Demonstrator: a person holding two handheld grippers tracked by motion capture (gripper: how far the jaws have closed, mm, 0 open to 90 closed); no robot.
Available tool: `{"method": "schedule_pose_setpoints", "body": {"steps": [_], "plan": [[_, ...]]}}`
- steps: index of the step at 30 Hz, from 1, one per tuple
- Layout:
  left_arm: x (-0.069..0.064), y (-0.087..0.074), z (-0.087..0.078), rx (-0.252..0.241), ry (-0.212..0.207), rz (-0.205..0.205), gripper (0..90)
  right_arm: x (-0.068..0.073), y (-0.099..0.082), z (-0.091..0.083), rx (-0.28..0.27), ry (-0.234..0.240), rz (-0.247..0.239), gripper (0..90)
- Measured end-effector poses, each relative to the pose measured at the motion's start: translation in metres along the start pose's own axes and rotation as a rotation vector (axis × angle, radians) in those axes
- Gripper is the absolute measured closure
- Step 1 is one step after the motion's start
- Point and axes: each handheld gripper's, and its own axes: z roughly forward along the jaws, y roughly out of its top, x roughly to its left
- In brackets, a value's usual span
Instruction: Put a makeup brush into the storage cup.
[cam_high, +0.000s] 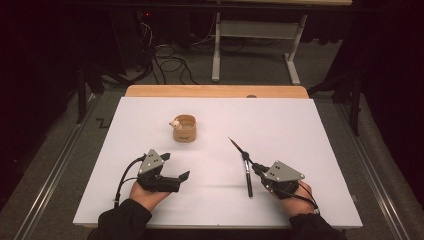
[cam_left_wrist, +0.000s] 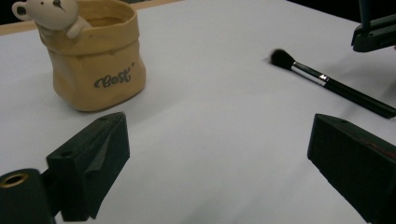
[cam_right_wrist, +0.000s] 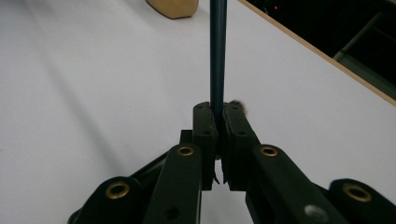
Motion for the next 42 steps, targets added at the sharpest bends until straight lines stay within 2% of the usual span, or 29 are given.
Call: {"method": "schedule_pose_setpoints", "body": {"steps": [3, 10, 14, 22, 27, 31, 35, 42], "plan": [[0.000, 0.000, 0.000, -0.015, -0.013, -0.007, 0.5, 0.000, 0.001, -0.001, -0.008, 0.004, 0.021, 86.9], [-0.001, 0.000, -0.001, -0.025, -0.015, 0.003, 0.3, 0.002, 0.003, -0.003, -0.059, 0.007, 0.063, 86.9], [-0.001, 0.001, -0.002, -0.041, -0.017, -0.002, 0.2, 0.001, 0.005, -0.005, -0.099, 0.004, 0.108, 87.0], [-0.002, 0.002, -0.004, -0.060, -0.016, 0.001, 0.3, 0.000, 0.009, -0.007, -0.156, -0.006, 0.151, 87.0], [-0.002, 0.003, -0.006, -0.079, -0.010, 0.004, 0.4, 0.002, 0.012, -0.007, -0.193, 0.032, 0.209, 87.0], [-0.003, 0.004, -0.006, -0.080, -0.014, 0.001, 0.4, 0.005, 0.017, -0.006, -0.221, 0.049, 0.229, 87.0], [-0.004, 0.005, -0.006, -0.085, -0.008, 0.005, 0.6, 0.007, 0.027, -0.003, -0.239, 0.060, 0.212, 87.0], [-0.005, 0.009, -0.008, -0.098, -0.016, 0.007, 3.0, 0.007, 0.041, 0.000, -0.275, 0.076, 0.221, 87.0]]}}
